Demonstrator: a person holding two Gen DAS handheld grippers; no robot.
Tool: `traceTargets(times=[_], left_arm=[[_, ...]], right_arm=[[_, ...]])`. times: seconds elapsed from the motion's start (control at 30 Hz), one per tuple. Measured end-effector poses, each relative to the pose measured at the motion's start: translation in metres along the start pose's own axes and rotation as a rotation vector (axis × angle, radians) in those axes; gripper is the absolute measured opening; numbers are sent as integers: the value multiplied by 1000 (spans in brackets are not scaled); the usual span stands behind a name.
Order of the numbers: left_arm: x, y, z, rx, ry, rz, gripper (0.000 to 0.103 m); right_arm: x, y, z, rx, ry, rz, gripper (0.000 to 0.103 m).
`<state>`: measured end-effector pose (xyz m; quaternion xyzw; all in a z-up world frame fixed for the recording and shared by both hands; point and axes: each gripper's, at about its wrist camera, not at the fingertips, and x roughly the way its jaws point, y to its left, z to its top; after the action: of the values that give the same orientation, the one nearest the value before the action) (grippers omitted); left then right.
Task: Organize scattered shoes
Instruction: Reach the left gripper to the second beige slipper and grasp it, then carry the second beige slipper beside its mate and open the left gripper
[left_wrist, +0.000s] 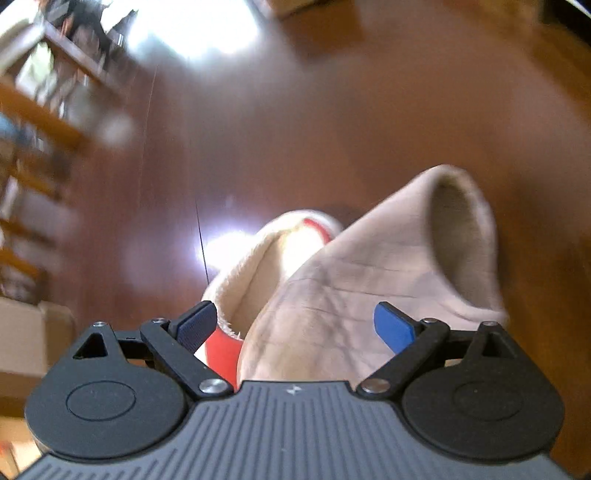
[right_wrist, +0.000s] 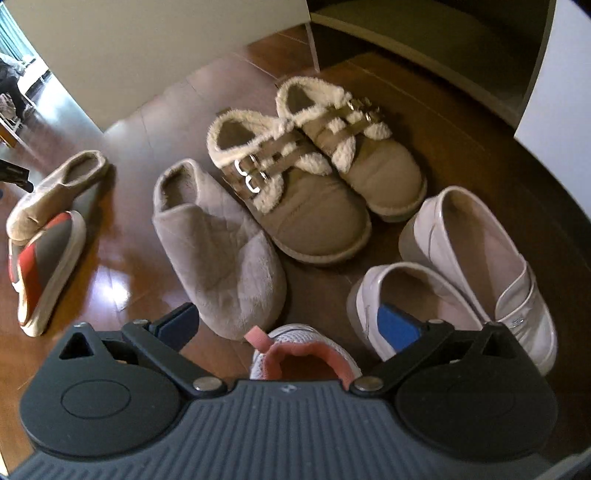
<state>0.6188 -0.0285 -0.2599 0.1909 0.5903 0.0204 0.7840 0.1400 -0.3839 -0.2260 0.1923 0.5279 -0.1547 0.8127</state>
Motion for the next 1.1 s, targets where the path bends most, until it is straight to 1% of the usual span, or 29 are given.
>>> traceTargets(times=[0.03, 0.07, 0.1, 0.13, 0.17, 0.2, 0.27, 0.3, 0.33, 0.4, 0.43, 0.5, 0.57, 0.6, 0.67, 0.73, 0.77, 0.8, 0.83, 0.9, 0.93, 1.0, 1.03, 1.07, 1.1], left_arm=[[11, 6, -1, -41, 15, -33, 90], [15, 11, -4, -76, 12, -70, 76], [16, 14, -7, -106, -2, -109, 75], [14, 12, -9, -90, -11, -107, 69], [9, 12, -10, -76, -15, -104, 59], [1, 16, -11, -82, -14, -118, 53], [-18, 34, -12, -163, 5, -199, 44], [-30, 43, -13, -209, 19, -246, 42], [-45, 50, -16, -249, 34, -290, 38], [-77, 49, -27, -273, 41, -326, 28], [-90, 48, -32, -293, 46, -364, 27], [-117, 44, -48, -360, 56, -440, 27], [-136, 31, -70, -344, 45, -444, 27], [-146, 22, -92, -336, 53, -474, 27], [-150, 14, -128, -363, 78, -544, 27], [-148, 6, -181, -423, 116, -621, 28], [-146, 3, -207, -446, 142, -638, 29], [-143, 0, -230, -454, 181, -612, 31], [-140, 0, -252, -455, 217, -581, 30], [-139, 6, -284, -425, 267, -513, 31], [-141, 8, -296, -394, 280, -499, 31], [-154, 11, -313, -303, 285, -441, 32], [-161, 13, -318, -269, 269, -423, 39], [-169, 14, -321, -230, 255, -400, 48], [-182, 16, -328, -168, 234, -366, 50]], right_arm=[[6, 1, -3, 4, 10, -13, 102], [12, 3, -6, 10, 23, -22, 102], [16, 4, -8, 12, 32, -27, 102], [18, 6, -8, 9, 45, -26, 101], [21, 8, -9, 4, 60, -24, 101], [22, 10, -9, -4, 62, -23, 101], [18, 17, -9, -26, 43, -21, 101], [16, 21, -9, -33, 30, -19, 101], [12, 26, -8, -38, 16, -10, 101], [7, 33, -9, -39, -3, 16, 101], [4, 37, -10, -40, -11, 33, 101], [-1, 44, -12, -43, -23, 60, 101], [-10, 48, -11, -46, -37, 92, 101], [-15, 49, -11, -46, -42, 109, 101], [-31, 49, -13, -40, -57, 152, 101], [-37, 46, -13, -38, -71, 172, 101], [-40, 45, -13, -40, -78, 186, 101], [-40, 46, -14, -39, -78, 200, 102], [-40, 46, -15, -37, -77, 219, 102], [-33, 51, -17, -27, -56, 265, 102], [-25, 56, -18, -18, -33, 297, 102], [-5, 70, -22, 4, 37, 337, 102], [4, 77, -24, 21, 70, 352, 101], [13, 83, -26, 39, 101, 361, 101], [22, 91, -30, 53, 133, 366, 101]])
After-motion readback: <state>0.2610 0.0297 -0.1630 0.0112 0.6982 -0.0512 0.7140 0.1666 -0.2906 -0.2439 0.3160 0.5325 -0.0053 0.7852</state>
